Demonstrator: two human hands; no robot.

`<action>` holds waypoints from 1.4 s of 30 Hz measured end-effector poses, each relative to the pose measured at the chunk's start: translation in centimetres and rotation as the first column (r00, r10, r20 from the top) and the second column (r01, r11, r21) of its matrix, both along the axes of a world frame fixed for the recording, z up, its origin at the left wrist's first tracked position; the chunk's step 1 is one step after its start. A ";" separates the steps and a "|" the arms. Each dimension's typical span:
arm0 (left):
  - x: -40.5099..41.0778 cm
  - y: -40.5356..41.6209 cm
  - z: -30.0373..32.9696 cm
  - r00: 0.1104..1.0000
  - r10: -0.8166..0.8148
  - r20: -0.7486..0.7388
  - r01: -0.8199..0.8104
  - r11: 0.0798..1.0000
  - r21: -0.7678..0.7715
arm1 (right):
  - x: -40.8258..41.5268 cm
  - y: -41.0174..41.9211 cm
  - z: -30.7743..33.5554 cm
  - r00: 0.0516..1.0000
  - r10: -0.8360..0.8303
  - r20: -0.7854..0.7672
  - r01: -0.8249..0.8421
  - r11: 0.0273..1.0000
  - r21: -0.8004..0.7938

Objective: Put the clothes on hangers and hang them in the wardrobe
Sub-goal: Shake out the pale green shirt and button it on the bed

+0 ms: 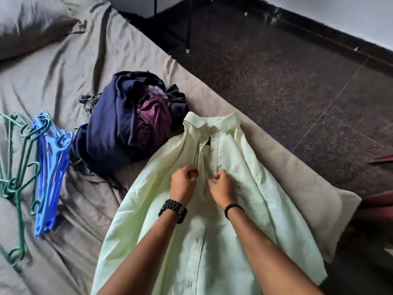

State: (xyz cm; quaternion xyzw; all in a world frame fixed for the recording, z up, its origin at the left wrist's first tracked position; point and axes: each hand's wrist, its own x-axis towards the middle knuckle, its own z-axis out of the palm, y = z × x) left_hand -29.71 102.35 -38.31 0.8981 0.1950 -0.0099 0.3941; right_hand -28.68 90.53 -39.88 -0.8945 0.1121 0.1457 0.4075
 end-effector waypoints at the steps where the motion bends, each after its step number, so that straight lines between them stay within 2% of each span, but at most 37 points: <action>1: -0.1 0.2 -0.5 1.000 -0.004 -0.017 0.004 0.999 -0.040 | 0.0 0.1 -0.3 1.000 -0.021 0.023 0.021 1.000 -0.010; 6: -0.1 0.6 -2.4 0.998 -0.057 -0.035 0.053 0.992 -0.116 | 0.0 0.6 -1.9 0.988 -0.057 0.142 0.071 0.993 -0.099; 10: 0.6 0.7 -3.2 0.998 -0.057 -0.025 0.051 0.978 -0.201 | -0.3 0.9 -2.6 0.964 -0.070 0.257 0.096 0.991 -0.090; 14: 1.0 1.2 -4.2 0.996 -0.088 -0.034 0.075 0.957 -0.281 | -0.9 0.2 -4.2 0.923 -0.199 0.329 0.172 0.979 0.111; 19: 1.0 0.9 -4.3 0.993 -0.119 -0.002 0.110 0.927 -0.358 | -1.3 -0.1 -3.5 0.919 -0.331 0.214 0.226 0.888 0.401; 24: 0.8 0.9 -3.6 0.990 -0.141 0.005 0.132 0.915 -0.382 | -2.2 0.1 -1.3 0.905 -0.394 0.163 0.244 0.792 0.559; 27: 0.7 0.6 -3.2 0.986 -0.166 0.015 0.159 0.907 -0.390 | -2.6 0.6 -1.4 0.899 -0.389 0.202 0.242 0.825 0.510; 32: 1.4 0.6 -3.5 0.973 -0.225 -0.043 0.195 0.911 -0.362 | -2.2 1.7 -2.2 0.887 -0.358 0.291 0.279 0.919 0.280; 38: 1.7 1.4 -4.0 0.986 -0.143 -0.083 0.070 0.816 -0.573 | -2.1 2.4 -2.7 0.894 -0.344 0.288 0.280 0.929 0.242; 42: 0.9 1.5 -4.0 0.993 -0.104 -0.056 0.048 0.787 -0.615 | -2.5 2.5 -2.5 0.899 -0.321 0.297 0.242 0.931 0.273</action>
